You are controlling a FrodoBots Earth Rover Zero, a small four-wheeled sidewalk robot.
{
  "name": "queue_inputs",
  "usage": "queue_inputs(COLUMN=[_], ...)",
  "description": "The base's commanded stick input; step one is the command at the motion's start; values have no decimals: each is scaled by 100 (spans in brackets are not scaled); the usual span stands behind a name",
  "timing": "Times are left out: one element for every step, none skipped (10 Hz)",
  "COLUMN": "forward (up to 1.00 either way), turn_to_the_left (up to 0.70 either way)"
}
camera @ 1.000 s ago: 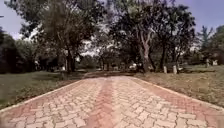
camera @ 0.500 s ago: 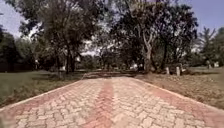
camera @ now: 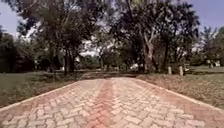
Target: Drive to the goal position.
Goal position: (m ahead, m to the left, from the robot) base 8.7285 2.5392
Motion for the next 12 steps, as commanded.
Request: queue_inputs(forward=[70,70,70,70,70,70,70,70,70,70,70,70], turn_to_the_left=[0,0,0,0,0,0,0,0,0,0,0,0])
